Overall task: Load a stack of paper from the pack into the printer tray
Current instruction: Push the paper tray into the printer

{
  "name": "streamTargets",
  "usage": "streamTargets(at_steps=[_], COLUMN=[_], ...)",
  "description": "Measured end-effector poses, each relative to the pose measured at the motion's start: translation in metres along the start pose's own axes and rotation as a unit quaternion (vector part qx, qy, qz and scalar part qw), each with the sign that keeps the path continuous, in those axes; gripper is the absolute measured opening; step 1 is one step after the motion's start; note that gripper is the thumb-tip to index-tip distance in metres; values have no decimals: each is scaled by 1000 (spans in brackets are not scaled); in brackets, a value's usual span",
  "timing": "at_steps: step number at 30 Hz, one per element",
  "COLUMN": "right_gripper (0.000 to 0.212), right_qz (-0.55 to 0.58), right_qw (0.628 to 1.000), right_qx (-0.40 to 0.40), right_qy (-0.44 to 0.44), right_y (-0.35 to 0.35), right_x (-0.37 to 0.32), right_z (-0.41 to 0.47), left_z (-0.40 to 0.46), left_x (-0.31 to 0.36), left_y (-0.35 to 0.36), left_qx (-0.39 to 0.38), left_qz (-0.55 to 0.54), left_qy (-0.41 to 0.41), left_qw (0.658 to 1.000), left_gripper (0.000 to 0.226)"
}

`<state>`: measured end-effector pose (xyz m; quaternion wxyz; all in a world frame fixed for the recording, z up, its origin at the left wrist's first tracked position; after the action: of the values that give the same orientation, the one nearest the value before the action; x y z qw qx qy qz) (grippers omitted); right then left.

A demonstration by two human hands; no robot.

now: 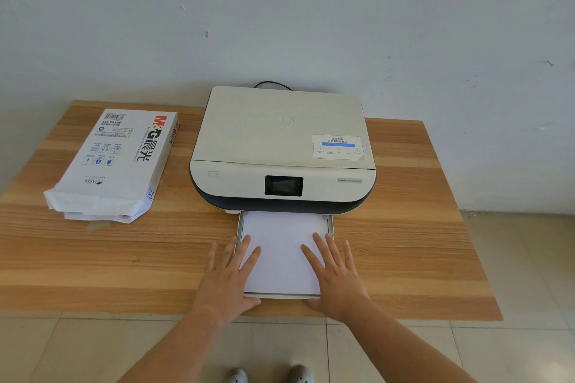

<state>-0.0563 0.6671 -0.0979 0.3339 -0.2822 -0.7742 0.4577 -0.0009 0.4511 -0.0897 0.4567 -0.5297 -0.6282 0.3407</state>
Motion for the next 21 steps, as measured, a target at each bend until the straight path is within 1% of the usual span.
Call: streamTargets(at_steps=[2, 5, 11, 13, 17, 21], right_gripper=[104, 104, 104, 104, 104, 104], right_qz=[0, 0, 3, 3, 6, 10], right_qw=[1000, 1000, 1000, 1000, 1000, 1000], right_qx=[-5, 0, -5, -10, -13, -18], right_qy=[-9, -7, -4, -5, -6, -5], right_y=[-3, -9, -13, -14, -16, -18], right_x=[0, 2, 4, 4, 5, 7], right_z=[2, 4, 9, 11, 14, 18], left_z=[3, 7, 13, 15, 20, 24], left_x=[1, 1, -1, -3, -4, -6], left_y=[-2, -5, -7, -8, -11, -10], left_qx=[30, 49, 54, 45, 33, 39], left_qz=[26, 23, 8, 7, 19, 21], left_qy=[15, 17, 16, 13, 10, 9], left_qw=[999, 998, 998, 999, 999, 999], left_gripper=[107, 104, 104, 105, 107, 106])
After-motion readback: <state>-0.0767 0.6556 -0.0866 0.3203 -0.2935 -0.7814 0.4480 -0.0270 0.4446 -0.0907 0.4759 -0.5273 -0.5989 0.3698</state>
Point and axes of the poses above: each hand's wrist, its own z-axis towards the middle knuckle, its own y-axis out of the palm, x = y × z, the point moved 5 cm from there along z, towards the middle knuckle, and after that the axes turned 13 degrees about -z, right-handed, at the moved point
